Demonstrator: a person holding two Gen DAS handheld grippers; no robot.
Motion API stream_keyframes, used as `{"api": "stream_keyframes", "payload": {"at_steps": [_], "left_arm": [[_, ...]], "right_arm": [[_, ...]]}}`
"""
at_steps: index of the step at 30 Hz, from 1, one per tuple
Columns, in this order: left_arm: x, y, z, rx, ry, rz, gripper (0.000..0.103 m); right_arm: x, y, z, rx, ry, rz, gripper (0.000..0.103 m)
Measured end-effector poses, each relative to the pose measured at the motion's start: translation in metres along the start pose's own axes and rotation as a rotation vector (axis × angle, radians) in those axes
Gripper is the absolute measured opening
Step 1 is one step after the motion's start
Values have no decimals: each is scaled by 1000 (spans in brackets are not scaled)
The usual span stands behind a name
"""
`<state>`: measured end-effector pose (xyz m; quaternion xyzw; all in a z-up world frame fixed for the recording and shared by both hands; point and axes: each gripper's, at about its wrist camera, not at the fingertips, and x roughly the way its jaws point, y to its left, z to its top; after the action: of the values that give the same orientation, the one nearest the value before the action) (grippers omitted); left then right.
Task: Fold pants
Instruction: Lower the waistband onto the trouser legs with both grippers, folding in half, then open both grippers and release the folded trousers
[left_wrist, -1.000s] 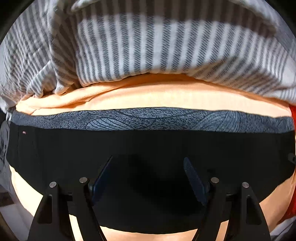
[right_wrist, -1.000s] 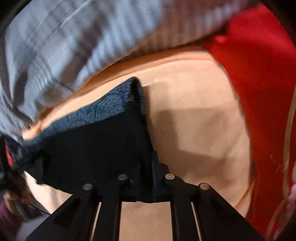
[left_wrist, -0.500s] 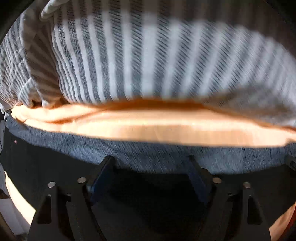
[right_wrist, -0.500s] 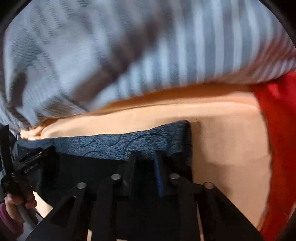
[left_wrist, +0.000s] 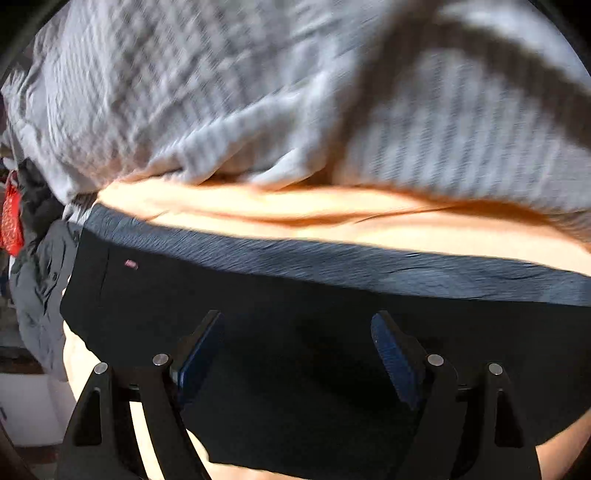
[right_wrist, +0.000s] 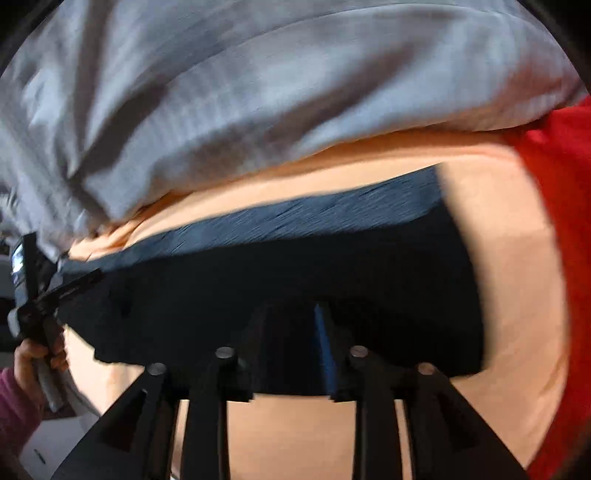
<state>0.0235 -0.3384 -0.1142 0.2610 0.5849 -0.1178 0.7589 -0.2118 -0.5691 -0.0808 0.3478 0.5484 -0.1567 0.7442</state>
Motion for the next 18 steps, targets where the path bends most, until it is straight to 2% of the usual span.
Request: {"api": "stream_keyframes", "payload": {"at_steps": [3,6,8,11,13,15,18], "left_arm": [[29,14,8,-16,-5,9,83],[59,17,20,47,-19,84,83],[70,31,29,58,-30,84,83],[66,68,42,12,-54,95,83],[62,101,48,-8,-61,108,83],[60,133,52,-20,-64,117,83],[46,167,38,-26,-62,76,82]], "right_arm": [[26,40,-11,-60,14,-13,42],[58,54,-18,-44,20,-63,43],[55,56,-19,-30,7,-84,43],[44,59,-19,28,17,-114,43],[33,68,-23,61,7,-72,43],[27,91,-29,74,-6,16,43],[43,138,-47,78,33,188,43]]}}
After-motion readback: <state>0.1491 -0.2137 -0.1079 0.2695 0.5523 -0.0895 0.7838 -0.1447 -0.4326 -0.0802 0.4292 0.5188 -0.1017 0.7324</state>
